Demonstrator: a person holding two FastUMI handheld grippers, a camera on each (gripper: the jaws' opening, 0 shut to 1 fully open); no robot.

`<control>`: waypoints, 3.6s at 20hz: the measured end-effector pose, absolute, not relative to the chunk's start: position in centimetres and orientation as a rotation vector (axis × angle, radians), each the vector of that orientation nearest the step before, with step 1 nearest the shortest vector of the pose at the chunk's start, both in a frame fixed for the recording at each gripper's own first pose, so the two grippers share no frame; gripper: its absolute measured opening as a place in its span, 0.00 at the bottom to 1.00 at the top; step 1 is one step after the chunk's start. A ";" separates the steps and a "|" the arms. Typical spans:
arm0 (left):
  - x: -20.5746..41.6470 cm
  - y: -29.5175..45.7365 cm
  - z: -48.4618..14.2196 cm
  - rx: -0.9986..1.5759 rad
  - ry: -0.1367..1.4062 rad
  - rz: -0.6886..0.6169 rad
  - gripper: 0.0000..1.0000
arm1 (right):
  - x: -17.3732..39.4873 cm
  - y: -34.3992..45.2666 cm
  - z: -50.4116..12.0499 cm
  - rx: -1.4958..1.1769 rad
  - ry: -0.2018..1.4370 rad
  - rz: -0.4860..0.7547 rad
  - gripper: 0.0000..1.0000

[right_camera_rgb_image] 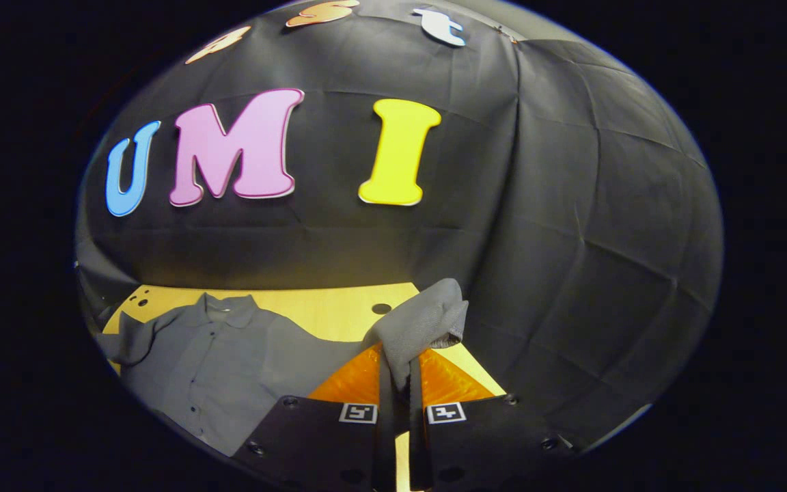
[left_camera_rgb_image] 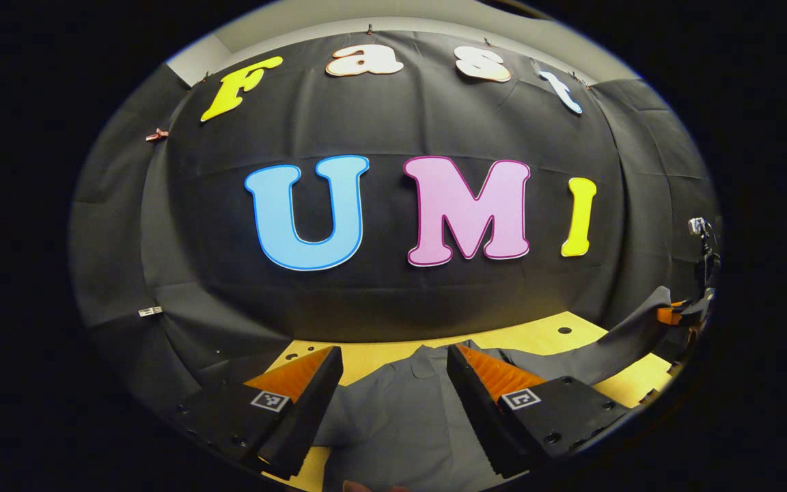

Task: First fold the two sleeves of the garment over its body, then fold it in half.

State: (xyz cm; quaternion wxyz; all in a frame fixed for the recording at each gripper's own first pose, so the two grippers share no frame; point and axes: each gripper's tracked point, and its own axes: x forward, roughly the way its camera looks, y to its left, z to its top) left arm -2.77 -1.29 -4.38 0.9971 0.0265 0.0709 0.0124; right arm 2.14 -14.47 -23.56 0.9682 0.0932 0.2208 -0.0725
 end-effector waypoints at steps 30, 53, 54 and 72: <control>-7.9 18.1 -9.1 -0.002 0.194 0.294 0.97 | 9.3 23.5 -19.8 0.112 0.436 0.433 0.12; -8.8 21.8 -16.8 -0.071 0.302 0.368 0.97 | 6.2 38.6 -32.5 0.226 0.785 0.595 0.31; -8.6 21.8 -16.9 -0.067 0.300 0.366 0.97 | 5.8 39.0 -32.3 0.230 0.793 0.612 0.55; -5.5 28.6 -29.1 -0.058 0.471 0.468 0.97 | -0.7 33.6 -22.9 0.236 0.689 0.729 0.98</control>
